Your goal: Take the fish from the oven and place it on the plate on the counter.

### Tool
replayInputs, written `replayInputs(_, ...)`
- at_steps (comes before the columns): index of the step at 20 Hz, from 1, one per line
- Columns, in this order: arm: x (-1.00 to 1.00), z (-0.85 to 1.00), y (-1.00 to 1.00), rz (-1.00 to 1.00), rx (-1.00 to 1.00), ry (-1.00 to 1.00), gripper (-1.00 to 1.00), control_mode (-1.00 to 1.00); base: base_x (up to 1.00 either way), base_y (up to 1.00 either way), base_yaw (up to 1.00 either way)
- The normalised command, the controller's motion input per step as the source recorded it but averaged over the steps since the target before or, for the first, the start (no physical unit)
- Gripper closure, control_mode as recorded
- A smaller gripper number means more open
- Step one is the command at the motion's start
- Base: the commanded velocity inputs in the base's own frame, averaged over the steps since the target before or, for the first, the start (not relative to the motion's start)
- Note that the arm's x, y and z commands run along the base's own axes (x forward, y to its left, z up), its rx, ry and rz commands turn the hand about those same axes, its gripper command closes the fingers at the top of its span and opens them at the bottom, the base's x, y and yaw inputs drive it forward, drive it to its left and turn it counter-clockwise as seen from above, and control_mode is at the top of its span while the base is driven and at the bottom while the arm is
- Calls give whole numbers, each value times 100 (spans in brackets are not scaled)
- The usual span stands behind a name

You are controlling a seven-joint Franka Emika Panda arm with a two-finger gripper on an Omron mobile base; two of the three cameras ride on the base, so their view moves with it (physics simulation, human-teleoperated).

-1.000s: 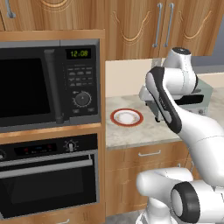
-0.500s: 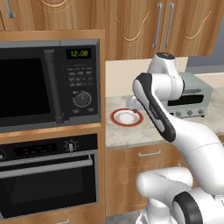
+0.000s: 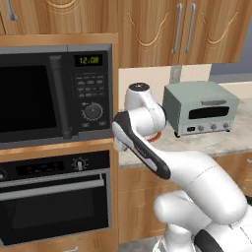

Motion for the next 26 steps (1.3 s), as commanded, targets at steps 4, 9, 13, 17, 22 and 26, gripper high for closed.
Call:
replayInputs(4, -12, -88, 98, 22, -19, -1, -100, -100, 0, 0, 0)
replayInputs(9, -33, -53, 81, 6, -23, -20, -100, -100, 0, 0, 0)
replayInputs(13, -14, -53, 98, 0, -21, -38, -100, -100, 0, 0, 0)
replayInputs(17, 0, -39, 69, 0, -15, -43, -100, -100, 0, 0, 0)
replayInputs(22, 27, -40, 46, 1, -10, -19, -100, -100, 0, 0, 0)
replayInputs(26, 5, -22, 54, 0, -3, -7, -100, -100, 0, 0, 0)
